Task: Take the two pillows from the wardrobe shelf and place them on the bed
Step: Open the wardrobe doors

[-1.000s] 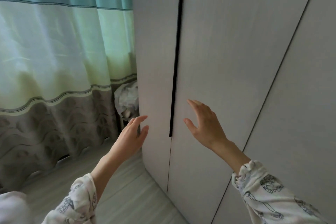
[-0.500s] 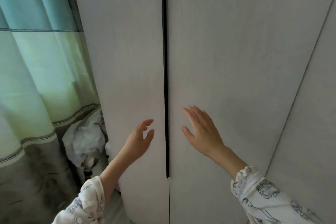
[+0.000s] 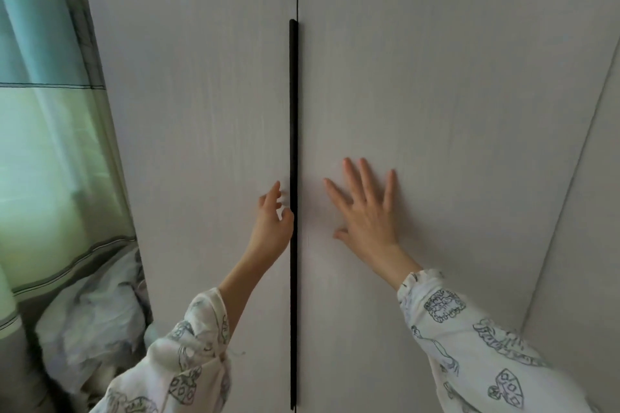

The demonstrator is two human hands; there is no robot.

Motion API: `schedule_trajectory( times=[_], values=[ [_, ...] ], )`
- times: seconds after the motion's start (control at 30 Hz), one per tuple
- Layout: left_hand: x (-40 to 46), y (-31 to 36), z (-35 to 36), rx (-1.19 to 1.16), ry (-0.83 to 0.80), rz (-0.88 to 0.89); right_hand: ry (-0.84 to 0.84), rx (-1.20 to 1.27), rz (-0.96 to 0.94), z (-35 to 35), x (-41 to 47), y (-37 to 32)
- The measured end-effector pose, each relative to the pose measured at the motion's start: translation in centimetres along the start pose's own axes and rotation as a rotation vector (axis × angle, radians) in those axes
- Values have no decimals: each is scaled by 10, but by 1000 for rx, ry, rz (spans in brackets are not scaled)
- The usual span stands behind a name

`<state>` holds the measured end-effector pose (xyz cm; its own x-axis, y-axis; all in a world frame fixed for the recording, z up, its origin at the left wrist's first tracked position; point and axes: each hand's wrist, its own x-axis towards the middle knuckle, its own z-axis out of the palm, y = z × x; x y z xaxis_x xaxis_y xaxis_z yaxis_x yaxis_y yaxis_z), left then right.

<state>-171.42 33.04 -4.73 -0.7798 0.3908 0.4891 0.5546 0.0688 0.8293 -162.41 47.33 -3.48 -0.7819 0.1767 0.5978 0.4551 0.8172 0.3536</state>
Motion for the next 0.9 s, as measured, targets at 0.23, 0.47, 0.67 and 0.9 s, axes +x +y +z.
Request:
schedule_trajectory(
  times=[0.23, 0.47, 0.67, 0.9],
  values=[
    [3, -10, 3, -82, -86, -101, 37, -15, 5, 6, 3, -1],
    [-12, -2, -10, -169, -85, -166, 26, -5, -14, 7, 5, 4],
    [-56, 10, -47, -182, -31, -164, -7, 79, 10, -7, 2, -5],
    [-102, 18, -101, -234, -3, -173, -277, 1382, -34, -57, -39, -71]
  ],
)
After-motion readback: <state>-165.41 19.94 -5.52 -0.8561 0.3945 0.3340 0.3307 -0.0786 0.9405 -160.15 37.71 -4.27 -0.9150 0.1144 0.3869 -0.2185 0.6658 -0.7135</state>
